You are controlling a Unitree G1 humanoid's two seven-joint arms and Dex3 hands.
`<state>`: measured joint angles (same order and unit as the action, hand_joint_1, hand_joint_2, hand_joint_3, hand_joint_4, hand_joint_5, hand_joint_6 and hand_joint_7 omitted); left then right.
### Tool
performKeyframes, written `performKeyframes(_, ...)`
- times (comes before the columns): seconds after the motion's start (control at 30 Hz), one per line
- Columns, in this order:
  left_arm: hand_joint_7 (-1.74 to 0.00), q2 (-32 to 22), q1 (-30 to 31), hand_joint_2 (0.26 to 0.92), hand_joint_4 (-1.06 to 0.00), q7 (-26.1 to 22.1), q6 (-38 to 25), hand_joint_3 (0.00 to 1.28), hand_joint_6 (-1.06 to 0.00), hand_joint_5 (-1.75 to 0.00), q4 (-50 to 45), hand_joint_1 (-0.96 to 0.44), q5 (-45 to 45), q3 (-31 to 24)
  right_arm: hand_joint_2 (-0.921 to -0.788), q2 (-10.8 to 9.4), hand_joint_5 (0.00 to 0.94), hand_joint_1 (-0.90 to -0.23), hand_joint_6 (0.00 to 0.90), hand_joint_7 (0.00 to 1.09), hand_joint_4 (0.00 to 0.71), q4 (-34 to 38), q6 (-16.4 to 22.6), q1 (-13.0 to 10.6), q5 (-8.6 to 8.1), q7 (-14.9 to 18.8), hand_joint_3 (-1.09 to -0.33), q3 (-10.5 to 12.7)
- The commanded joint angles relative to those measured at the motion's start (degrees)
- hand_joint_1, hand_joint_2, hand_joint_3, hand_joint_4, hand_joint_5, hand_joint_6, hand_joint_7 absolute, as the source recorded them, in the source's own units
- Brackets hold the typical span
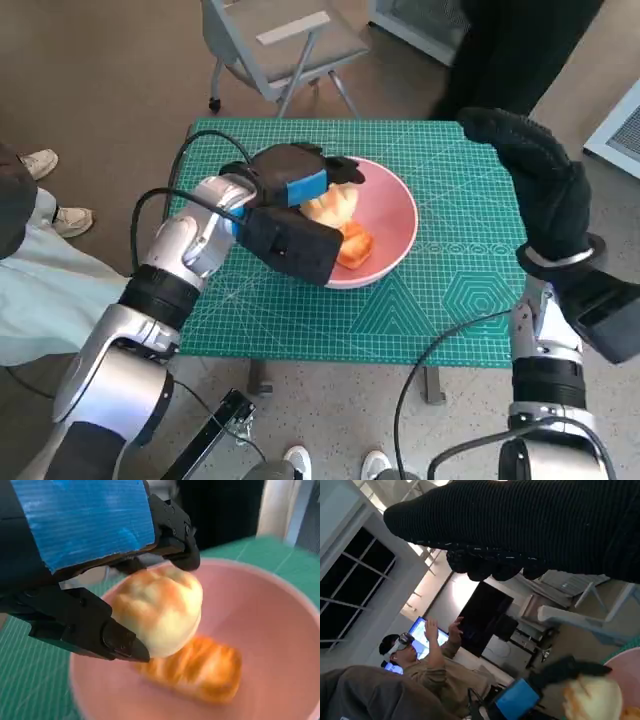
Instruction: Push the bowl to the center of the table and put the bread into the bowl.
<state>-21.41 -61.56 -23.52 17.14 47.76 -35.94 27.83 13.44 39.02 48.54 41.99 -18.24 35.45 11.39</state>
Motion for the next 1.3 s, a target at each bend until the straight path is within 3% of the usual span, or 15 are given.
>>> performKeyframes(0.03, -0.06, -0.48, 0.37, 0.793, -0.01, 1.56, 3.02, 0.00, -0.28, 0.00, -0.06, -0.15, 1.99, -1.76, -0.921, 0.04, 0.000, -0.693, -0.001, 0.59, 0.252, -0.06, -0.19, -1.15, 0.15, -0.61, -0.727, 0.10)
performKeyframes(0.3, -0.05, -1.01, 1.80, 0.806, -0.01, 0.61, 7.64, 0.01, -0.29, -0.01, 0.13, -0.23, 11.14, -8.67, -0.921, -0.09, 0.000, -0.690, -0.001, 0.59, 0.252, -0.39, -0.08, -0.96, 0.76, -1.62, -0.725, -0.10)
performKeyframes(0.63, -0.10, -0.19, 6.17, 0.876, -0.28, -2.76, 10.16, 0.02, -0.44, -0.04, -6.66, -0.31, 29.57, -21.06, -0.921, 0.26, 0.001, -0.686, -0.001, 0.58, 0.253, -0.10, -0.08, -0.02, 0.80, -2.39, -0.727, 0.00)
performKeyframes(0.9, -0.12, 0.78, 10.79, 0.911, -0.38, -1.27, 10.54, 0.02, -0.49, -0.06, -15.76, -0.35, 38.20, -27.78, -0.921, 0.59, 0.001, -0.680, -0.001, 0.57, 0.253, -0.01, -0.61, 1.26, 0.70, -3.24, -0.729, 0.25)
performKeyframes(1.0, -0.35, 1.63, 12.74, 0.915, -0.39, -0.41, 9.83, 0.05, -0.37, -0.08, -19.93, -0.34, 40.69, -29.53, -0.921, 0.79, 0.001, -0.678, 0.001, 0.57, 0.254, 0.12, -0.84, 1.78, 0.62, -3.57, -0.729, 0.44)
performKeyframes(1.1, -0.66, 3.25, 14.78, 0.918, -0.36, 0.48, 10.47, 0.07, -0.19, -0.15, -22.42, -0.34, 43.38, -31.23, -0.921, 0.94, 0.001, -0.668, 0.004, 0.58, 0.254, -0.17, -1.25, 2.36, 0.88, -4.40, -0.730, 0.60)
performKeyframes(1.3, -0.80, 6.23, 17.55, 0.920, -0.18, 0.76, 12.42, 0.10, -0.04, -0.42, -23.09, -0.34, 47.30, -33.35, -0.921, 1.03, 0.005, -0.649, 0.012, 0.59, 0.264, -0.30, -1.70, 3.37, 1.31, -5.76, -0.731, 0.83)
